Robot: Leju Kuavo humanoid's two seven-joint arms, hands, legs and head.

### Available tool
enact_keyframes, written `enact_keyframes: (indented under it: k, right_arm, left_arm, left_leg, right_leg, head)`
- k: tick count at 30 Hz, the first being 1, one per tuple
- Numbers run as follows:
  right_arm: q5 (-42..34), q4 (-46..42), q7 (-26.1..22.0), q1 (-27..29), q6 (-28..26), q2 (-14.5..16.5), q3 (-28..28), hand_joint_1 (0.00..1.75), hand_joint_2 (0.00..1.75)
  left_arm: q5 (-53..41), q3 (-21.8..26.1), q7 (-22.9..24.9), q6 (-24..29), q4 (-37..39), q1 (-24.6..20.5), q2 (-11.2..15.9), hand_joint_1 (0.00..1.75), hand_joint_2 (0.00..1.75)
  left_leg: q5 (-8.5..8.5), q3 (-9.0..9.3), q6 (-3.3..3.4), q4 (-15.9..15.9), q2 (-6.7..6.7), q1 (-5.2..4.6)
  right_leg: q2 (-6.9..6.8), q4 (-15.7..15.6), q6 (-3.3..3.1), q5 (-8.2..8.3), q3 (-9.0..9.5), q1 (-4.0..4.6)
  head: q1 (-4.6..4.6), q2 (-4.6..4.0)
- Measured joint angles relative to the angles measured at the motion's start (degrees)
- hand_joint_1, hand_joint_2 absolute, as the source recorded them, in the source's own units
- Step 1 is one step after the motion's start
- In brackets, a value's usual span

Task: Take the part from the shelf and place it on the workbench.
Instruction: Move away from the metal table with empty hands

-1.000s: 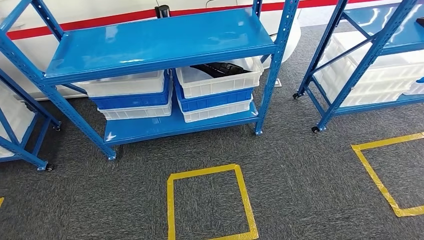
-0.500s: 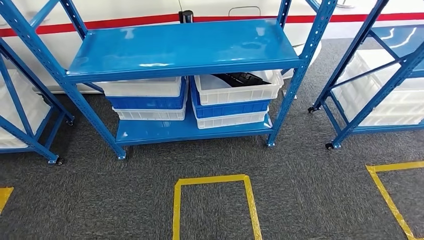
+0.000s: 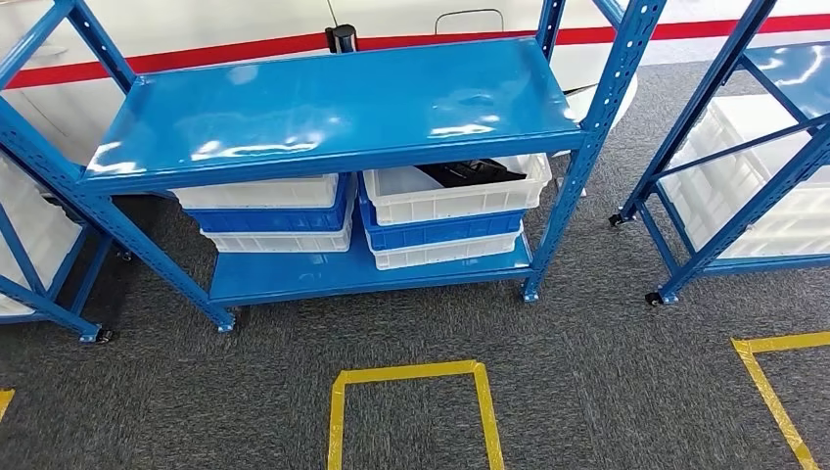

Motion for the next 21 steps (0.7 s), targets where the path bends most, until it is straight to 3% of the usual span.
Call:
enact_keyframes:
  k: [1, 2, 3, 4, 6, 7, 8, 10, 11, 12, 13, 15, 16, 17, 18, 20, 21]
  right_arm:
    - [0.0, 0.0, 0.0, 0.1, 0.0, 0.0, 0.0, 0.00, 0.00]
    - [0.0, 0.0, 0.0, 0.2, 0.0, 0.0, 0.0, 0.00, 0.00]
    - [0.0, 0.0, 0.0, 0.2, 0.0, 0.0, 0.0, 0.00, 0.00]
    - [0.0, 0.1, -0.1, 0.3, 0.1, 0.1, 0.0, 0.00, 0.00]
    - [0.0, 0.2, -0.1, 0.2, 0.2, 0.3, -0.1, 0.00, 0.00]
    - [-0.1, 0.2, -0.2, 0.1, 0.3, 0.3, -0.1, 0.00, 0.00]
    - [-0.2, 0.2, -0.2, -0.2, 0.4, 0.3, -0.1, 0.00, 0.00]
    - [-0.3, 0.1, -0.2, -0.5, 0.6, 0.1, -0.2, 0.00, 0.00]
    - [-0.4, 0.1, -0.3, -0.6, 0.7, 0.1, -0.3, 0.00, 0.00]
    - [-0.4, 0.1, -0.3, -0.8, 0.7, 0.0, -0.3, 0.00, 0.00]
    - [-0.5, 0.1, -0.3, -0.8, 0.8, 0.0, -0.4, 0.00, 0.00]
    - [-0.6, 0.1, -0.3, -0.8, 0.8, -0.2, -0.5, 0.00, 0.00]
    - [-0.8, 0.1, -0.3, -0.8, 0.9, -0.3, -0.6, 0.00, 0.00]
    - [-0.9, 0.1, -0.3, -0.6, 0.9, -0.4, -0.7, 0.00, 0.00]
    - [-0.9, 0.1, -0.3, -0.5, 0.9, -0.5, -0.7, 0.00, 0.00]
    - [-1.1, 0.1, -0.3, -0.2, 1.0, -0.6, -0.9, 0.00, 0.00]
    - [-1.1, 0.2, -0.3, -0.2, 1.0, -0.6, -0.9, 0.00, 0.00]
  left_arm:
    - [0.0, 0.0, 0.0, 0.0, 0.0, 0.1, 0.0, 0.00, 0.00]
    - [0.0, 0.0, 0.0, 0.0, 0.0, 0.2, 0.0, 0.00, 0.00]
    - [0.0, 0.0, 0.0, 0.0, 0.0, 0.3, 0.0, 0.00, 0.00]
    - [0.0, 0.0, 0.1, 0.0, 0.0, 0.5, 0.1, 0.00, 0.00]
    - [-0.1, 0.0, 0.2, 0.1, 0.1, 0.7, 0.3, 0.00, 0.00]
    - [-0.2, 0.0, 0.3, 0.2, 0.2, 0.9, 0.4, 0.00, 0.00]
    - [-0.3, 0.0, 0.4, 0.3, 0.2, 0.9, 0.4, 0.00, 0.00]
    - [-0.4, 0.0, 0.5, 0.6, 0.1, 0.6, 0.2, 0.00, 0.00]
    - [-0.4, 0.0, 0.5, 0.7, 0.1, 0.4, 0.2, 0.00, 0.00]
    - [-0.5, 0.0, 0.5, 0.9, 0.1, 0.2, 0.2, 0.00, 0.00]
    - [-0.6, 0.0, 0.6, 1.2, 0.1, 0.2, 0.1, 0.00, 0.00]
    - [-0.9, 0.0, 1.2, 2.4, 0.1, 0.0, 0.1, 0.00, 0.00]
    - [-1.1, 0.0, 1.6, 3.1, 0.1, 0.0, 0.1, 0.00, 0.00]
    - [-1.1, 0.0, 1.9, 3.7, 0.1, 0.1, 0.1, 0.00, 0.00]
    - [-1.3, 0.0, 2.2, 4.3, 0.1, 0.2, 0.0, 0.00, 0.00]
    - [-1.5, 0.0, 2.6, 5.2, 0.1, 0.4, 0.0, 0.00, 0.00]
    - [-1.6, 0.0, 2.8, 5.5, 0.1, 0.4, 0.0, 0.00, 0.44]
  left_leg:
    - [-1.79, -1.61, 0.23, -0.2, 0.00, -0.03]
    - [-2.45, -2.59, 0.57, -1.5, 0.00, -0.11]
    - [-1.32, -3.08, 1.15, -3.9, 0.00, -0.26]
    - [2.41, -3.28, 2.01, -7.2, 0.06, -0.59]
    - [11.56, -3.18, 3.54, -13.3, -0.04, -1.62]
    - [14.61, -2.85, 3.88, -15.0, -0.16, -2.05]
    - [15.35, -2.24, 3.95, -15.6, -0.32, -2.31]
    - [14.47, -0.19, 4.02, -16.1, -0.64, -2.28]
    - [14.00, 0.85, 4.30, -16.3, -0.69, -2.20]
    - [13.46, 1.83, 4.56, -16.5, -0.78, -2.12]
    - [12.77, 2.65, 4.81, -16.6, -0.80, -2.08]
    - [11.28, 4.22, 5.09, -16.6, -1.13, -2.05]
    - [10.47, 5.13, 5.07, -16.7, -1.40, -2.05]
    - [9.68, 6.10, 4.99, -16.7, -1.66, -2.05]
    - [8.91, 7.08, 4.88, -16.7, -1.86, -2.05]
    - [7.48, 8.56, 4.55, -16.6, -2.09, -2.12]
    - [6.92, 9.02, 4.32, -16.6, -2.16, -2.21]
  right_leg:
    - [0.10, -0.3, -0.03, -0.80, 1.30, 0.11]
    - [0.19, -0.5, -0.03, -1.64, 2.64, 0.25]
    - [0.24, -0.7, -0.03, -2.55, 3.92, 0.43]
    - [0.24, -0.9, -0.03, -3.47, 5.06, 0.52]
    - [0.42, -1.6, 0.20, -5.35, 7.00, 0.92]
    - [0.50, -2.0, 0.45, -5.95, 8.22, 1.17]
    - [0.60, -2.2, 0.94, -6.12, 9.26, 1.46]
    - [0.56, 0.1, 2.10, -5.10, 9.62, 1.82]
    - [0.52, 3.3, 2.47, -4.35, 8.05, 1.82]
    - [0.50, 7.3, 2.44, -4.15, 5.70, 1.82]
    - [0.46, 11.3, 1.96, -4.88, 2.95, 1.72]
    - [0.47, 15.4, 0.70, -9.36, -1.97, 1.75]
    - [0.47, 15.3, 0.37, -11.59, -3.65, 1.76]
    - [0.47, 13.9, 0.50, -12.56, -4.74, 1.78]
    - [0.47, 11.5, 1.09, -11.68, -5.33, 1.79]
    - [0.41, 5.5, 2.89, -4.96, -5.48, 1.81]
    - [0.34, 3.4, 3.11, -1.44, -5.33, 1.91]
  head:
    - [-0.02, 0.00]
    - [-0.02, 0.00]
    - [-0.04, 0.00]
    - [-0.05, -0.01]
    - [0.02, -0.01]
    - [0.08, -0.01]
    - [0.11, 0.00]
    - [0.05, -0.01]
    - [0.00, -0.01]
    - [-0.05, -0.01]
    - [-0.07, -0.01]
    - [-0.09, 0.00]
    - [-0.07, 0.00]
    - [-0.05, 0.00]
    - [-0.03, 0.00]
    - [-0.03, -0.01]
    - [-0.03, -0.01]
